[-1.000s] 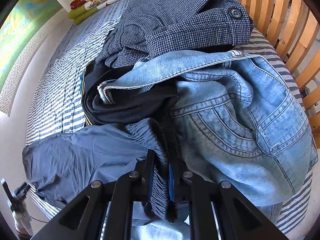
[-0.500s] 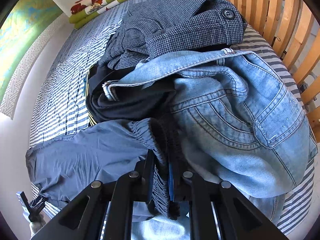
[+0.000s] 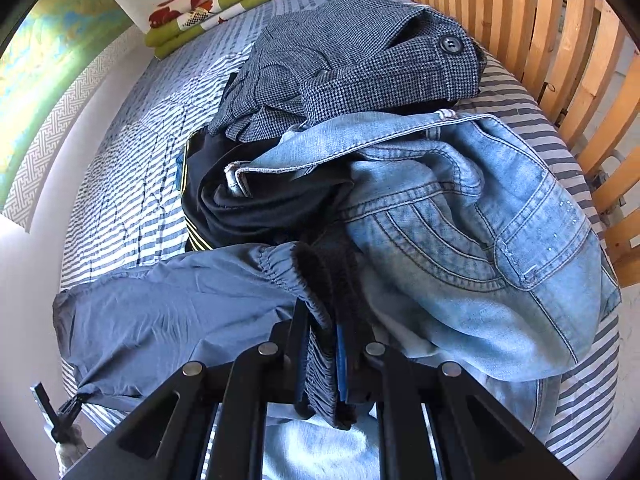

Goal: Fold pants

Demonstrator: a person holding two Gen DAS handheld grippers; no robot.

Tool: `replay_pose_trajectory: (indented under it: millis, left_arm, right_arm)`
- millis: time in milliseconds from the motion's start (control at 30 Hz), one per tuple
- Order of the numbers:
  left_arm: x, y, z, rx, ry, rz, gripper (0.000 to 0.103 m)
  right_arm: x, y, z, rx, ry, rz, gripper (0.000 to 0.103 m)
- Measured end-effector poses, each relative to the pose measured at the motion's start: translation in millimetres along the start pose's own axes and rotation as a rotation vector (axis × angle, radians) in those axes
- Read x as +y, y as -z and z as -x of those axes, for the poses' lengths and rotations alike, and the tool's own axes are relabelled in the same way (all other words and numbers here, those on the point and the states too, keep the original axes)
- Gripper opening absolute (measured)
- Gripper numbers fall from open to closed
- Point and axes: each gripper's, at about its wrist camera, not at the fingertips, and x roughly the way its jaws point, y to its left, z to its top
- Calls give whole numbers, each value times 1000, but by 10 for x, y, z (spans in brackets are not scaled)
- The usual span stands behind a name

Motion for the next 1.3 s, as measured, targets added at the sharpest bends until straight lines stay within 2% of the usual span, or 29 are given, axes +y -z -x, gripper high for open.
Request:
replay_pose_trajectory:
  millis: [67, 133, 200, 267, 333, 400, 467, 533, 667, 800, 933, 1000, 1033, 1200, 1300]
  left_arm:
    - [110, 113, 85, -35, 30, 39, 5]
    - [136, 267, -99, 32, 22, 5, 6]
    - [140, 424, -316, 118, 6, -22, 9]
    - [115, 524, -383, 146, 10, -29, 10]
    - [59, 563, -355, 152, -15, -71, 19]
    - [6, 595, -247, 133, -40, -115, 46]
    - [-60, 640, -127, 108, -62, -168, 51]
    - [-140, 676, -7, 88, -73, -212, 51]
    - [-401, 621, 194, -8, -44, -322, 50]
    - [-938, 469, 265, -55, 73, -434, 50]
    - [-1806, 386, 282, -95, 173, -594, 50]
    - [-2198, 396, 223, -95, 193, -680, 50]
    - [-2385, 388, 197, -93, 197, -704, 50]
    - [-3323, 489, 346, -91, 332, -770, 50]
    - [-3709, 529, 268, -81, 338, -826, 50]
  right_arm:
    - [-32, 10, 94, -11, -20, -1, 10]
    - [-72, 42, 146, -28, -22, 2, 9]
    - [-129, 82, 49, 10, 21, -1, 9]
    - [-203, 129, -39, 40, 20, -20, 9]
    - [-239, 177, -71, 47, 17, -26, 9]
    - [-248, 209, -80, 53, 23, -19, 9]
    - [-247, 224, -70, 55, 28, -15, 9]
    - [-250, 206, -69, 63, 17, -12, 9]
    - [-230, 204, -91, 71, -7, -1, 11]
    - [-172, 214, -89, 78, -22, 20, 12]
    - [-127, 230, -18, 91, -27, 42, 10]
    - [-122, 226, 45, 90, -36, 45, 10]
    - [-112, 223, 77, 89, -42, 52, 10]
    - [-54, 164, 82, 83, -45, 83, 10]
    - [-95, 65, -51, 81, -66, 63, 10]
